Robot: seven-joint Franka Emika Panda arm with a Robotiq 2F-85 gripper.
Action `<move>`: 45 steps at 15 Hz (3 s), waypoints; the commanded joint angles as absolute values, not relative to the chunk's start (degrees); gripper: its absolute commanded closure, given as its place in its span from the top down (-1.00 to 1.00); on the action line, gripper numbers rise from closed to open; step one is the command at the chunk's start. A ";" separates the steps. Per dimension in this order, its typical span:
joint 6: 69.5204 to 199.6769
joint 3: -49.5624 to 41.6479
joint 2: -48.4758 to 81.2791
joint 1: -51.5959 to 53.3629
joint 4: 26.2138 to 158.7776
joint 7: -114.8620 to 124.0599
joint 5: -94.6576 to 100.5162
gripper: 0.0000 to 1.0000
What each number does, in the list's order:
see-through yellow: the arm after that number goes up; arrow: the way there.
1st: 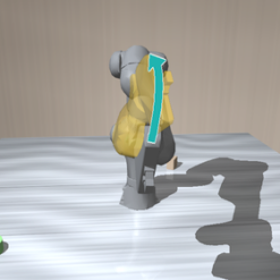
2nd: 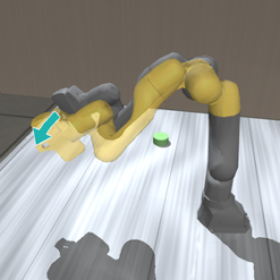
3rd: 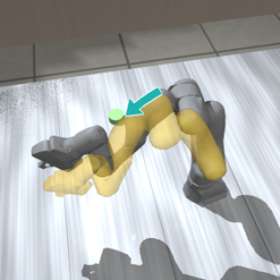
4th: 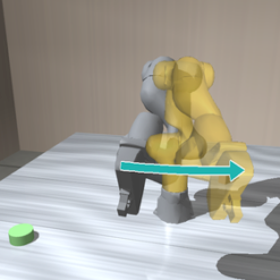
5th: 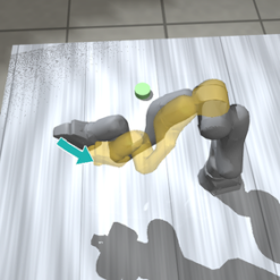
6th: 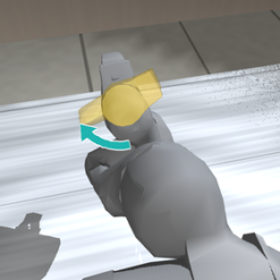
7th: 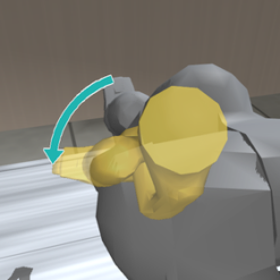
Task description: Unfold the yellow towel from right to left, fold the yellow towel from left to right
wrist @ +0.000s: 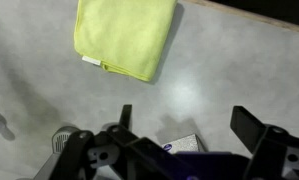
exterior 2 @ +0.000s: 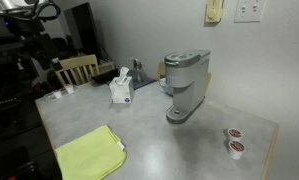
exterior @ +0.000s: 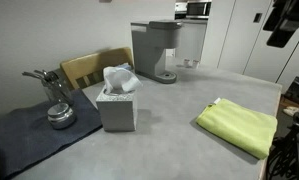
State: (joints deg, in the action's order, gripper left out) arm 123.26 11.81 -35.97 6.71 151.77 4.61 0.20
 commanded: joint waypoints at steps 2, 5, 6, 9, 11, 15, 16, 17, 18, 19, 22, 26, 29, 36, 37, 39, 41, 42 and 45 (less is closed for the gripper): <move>123.11 11.12 -35.87 7.46 151.66 5.03 0.72 1.00; 123.11 11.12 -35.87 7.46 151.66 5.03 0.72 1.00; 123.11 11.12 -35.87 7.46 151.66 5.03 0.72 1.00; 123.97 9.88 -35.82 7.93 152.21 3.98 -0.58 1.00; 124.95 7.73 -36.24 8.02 153.29 2.15 -1.49 1.00; 128.16 -0.01 -37.05 6.96 156.65 -4.95 -4.74 1.00; 129.18 -2.44 -37.19 6.48 157.63 -7.44 -5.47 1.00; 130.23 -5.13 -36.73 5.77 158.45 -10.29 -5.80 1.00; 131.20 -7.62 -36.03 5.25 158.92 -12.96 -6.11 1.00; 132.25 -10.36 -34.89 4.37 159.40 -15.95 -5.96 1.00; 129.61 -7.62 -35.74 4.43 157.96 -12.62 -5.22 1.00; 130.23 -6.00 -35.95 4.80 158.04 -11.46 -5.34 1.00; 133.91 -4.89 -34.66 3.39 159.28 -8.51 -4.33 1.00; 142.62 -2.85 -25.65 -0.96 159.44 -1.15 -0.09 1.00; 143.43 -2.77 -24.14 -1.75 159.45 -0.22 0.65 1.00; 144.89 -2.75 -21.22 -3.10 159.43 1.56 1.91 1.00; 145.83 -3.18 -18.81 -4.05 159.43 2.69 2.34 1.00; 146.43 -3.50 -17.65 -4.46 159.44 2.96 2.29 1.00; 147.82 -4.96 -14.51 -5.05 159.43 1.83 0.95 1.00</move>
State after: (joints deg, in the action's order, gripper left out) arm 145.08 -4.20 -18.17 -3.66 159.47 2.13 1.35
